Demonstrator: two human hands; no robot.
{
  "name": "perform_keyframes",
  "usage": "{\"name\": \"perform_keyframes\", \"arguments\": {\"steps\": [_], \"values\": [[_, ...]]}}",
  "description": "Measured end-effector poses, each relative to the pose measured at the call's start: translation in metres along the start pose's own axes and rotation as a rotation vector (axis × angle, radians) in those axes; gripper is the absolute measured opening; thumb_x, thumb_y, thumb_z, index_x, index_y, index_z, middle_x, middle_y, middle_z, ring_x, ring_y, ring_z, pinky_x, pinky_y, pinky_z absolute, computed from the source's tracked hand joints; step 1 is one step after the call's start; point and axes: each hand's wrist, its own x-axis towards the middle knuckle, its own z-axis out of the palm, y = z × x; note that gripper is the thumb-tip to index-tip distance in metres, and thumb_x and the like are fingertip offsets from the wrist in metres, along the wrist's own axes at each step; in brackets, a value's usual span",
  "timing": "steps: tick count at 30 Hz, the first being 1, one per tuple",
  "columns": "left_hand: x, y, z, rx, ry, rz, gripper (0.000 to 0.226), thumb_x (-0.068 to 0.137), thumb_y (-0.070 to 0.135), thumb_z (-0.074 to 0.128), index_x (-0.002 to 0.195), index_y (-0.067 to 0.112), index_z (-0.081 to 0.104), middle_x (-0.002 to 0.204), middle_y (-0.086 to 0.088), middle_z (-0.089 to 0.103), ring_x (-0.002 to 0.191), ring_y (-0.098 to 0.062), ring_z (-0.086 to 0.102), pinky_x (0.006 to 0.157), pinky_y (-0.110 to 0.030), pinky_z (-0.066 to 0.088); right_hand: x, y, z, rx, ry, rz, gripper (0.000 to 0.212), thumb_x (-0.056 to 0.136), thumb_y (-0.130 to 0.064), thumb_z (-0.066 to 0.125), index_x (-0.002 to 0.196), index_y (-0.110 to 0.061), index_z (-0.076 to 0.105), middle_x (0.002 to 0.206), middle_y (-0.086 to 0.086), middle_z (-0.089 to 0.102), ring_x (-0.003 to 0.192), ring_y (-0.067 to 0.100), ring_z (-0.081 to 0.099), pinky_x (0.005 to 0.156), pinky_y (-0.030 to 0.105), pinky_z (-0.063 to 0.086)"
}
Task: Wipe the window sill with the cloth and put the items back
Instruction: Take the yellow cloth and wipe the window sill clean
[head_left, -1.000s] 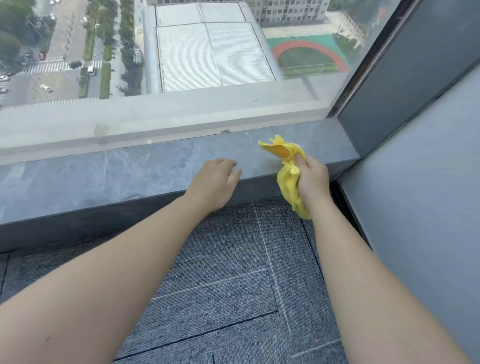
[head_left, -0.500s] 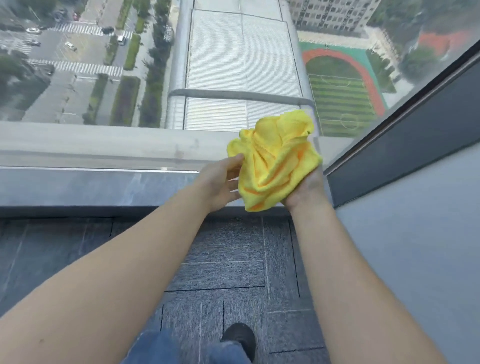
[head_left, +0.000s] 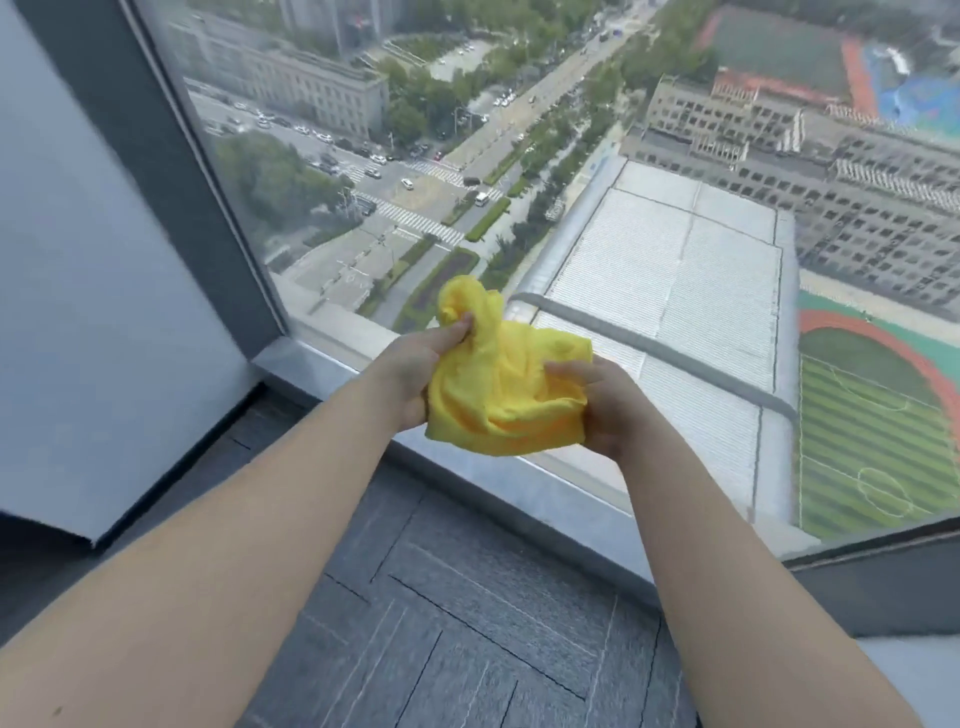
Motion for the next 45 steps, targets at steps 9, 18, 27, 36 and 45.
{"name": "perform_keyframes", "arguments": {"steps": [9, 18, 27, 36, 45], "values": [[-0.258, 0.09, -0.204, -0.103, 0.326, 0.265, 0.061, 0.083, 0.063, 0.029, 0.128, 0.026, 0.047, 0.12, 0.001, 0.06, 0.103, -0.021, 0.059, 0.086, -0.036, 0.048, -0.09, 0.009, 0.3, -0.225, -0.421, -0.11, 0.025, 0.083, 0.01, 0.053, 0.101, -0.005, 0.061, 0.082, 0.007, 0.064, 0.065, 0.019, 0.066, 0.055, 0.03, 0.058], [-0.546, 0.083, -0.371, -0.181, 0.92, 0.425, 0.021, 0.092, 0.025, 0.045, 0.105, 0.012, 0.056, 0.087, -0.004, 0.061, 0.076, -0.018, 0.06, 0.061, -0.032, 0.052, -0.227, 0.092, 0.587, -0.475, -0.813, -0.195, 0.03, 0.081, 0.007, 0.055, 0.103, -0.014, 0.057, 0.095, 0.005, 0.067, 0.085, 0.021, 0.065, 0.076, 0.038, 0.055], [-0.719, 0.061, -0.484, -0.371, 1.021, 0.551, 0.051, 0.092, 0.049, 0.024, 0.116, 0.016, 0.054, 0.101, -0.001, 0.066, 0.091, -0.016, 0.061, 0.084, -0.034, 0.046, -0.342, 0.17, 0.798, -0.884, -1.26, -0.377, 0.027, 0.087, -0.021, 0.055, 0.111, -0.015, 0.067, 0.119, 0.007, 0.062, 0.115, 0.027, 0.056, 0.1, 0.039, 0.046], [-0.83, 0.054, -0.569, -0.482, 1.23, 0.698, 0.034, 0.092, 0.042, 0.033, 0.098, 0.02, 0.059, 0.077, 0.006, 0.075, 0.075, -0.009, 0.069, 0.072, -0.028, 0.052, -0.416, 0.235, 0.959, -0.74, -1.47, -0.23, 0.034, 0.082, -0.012, 0.066, 0.057, -0.016, 0.043, 0.059, 0.002, 0.044, 0.055, 0.015, 0.045, 0.05, 0.023, 0.042], [-0.926, -0.003, -0.657, -0.707, 1.66, 0.752, 0.037, 0.088, 0.018, 0.053, 0.122, 0.002, 0.05, 0.12, -0.014, 0.058, 0.086, -0.026, 0.06, 0.084, -0.041, 0.044, -0.468, 0.337, 1.062, -0.764, -1.419, -0.087, 0.031, 0.089, -0.01, 0.051, 0.062, -0.016, 0.037, 0.063, 0.002, 0.041, 0.059, 0.017, 0.041, 0.057, 0.028, 0.035]]}}
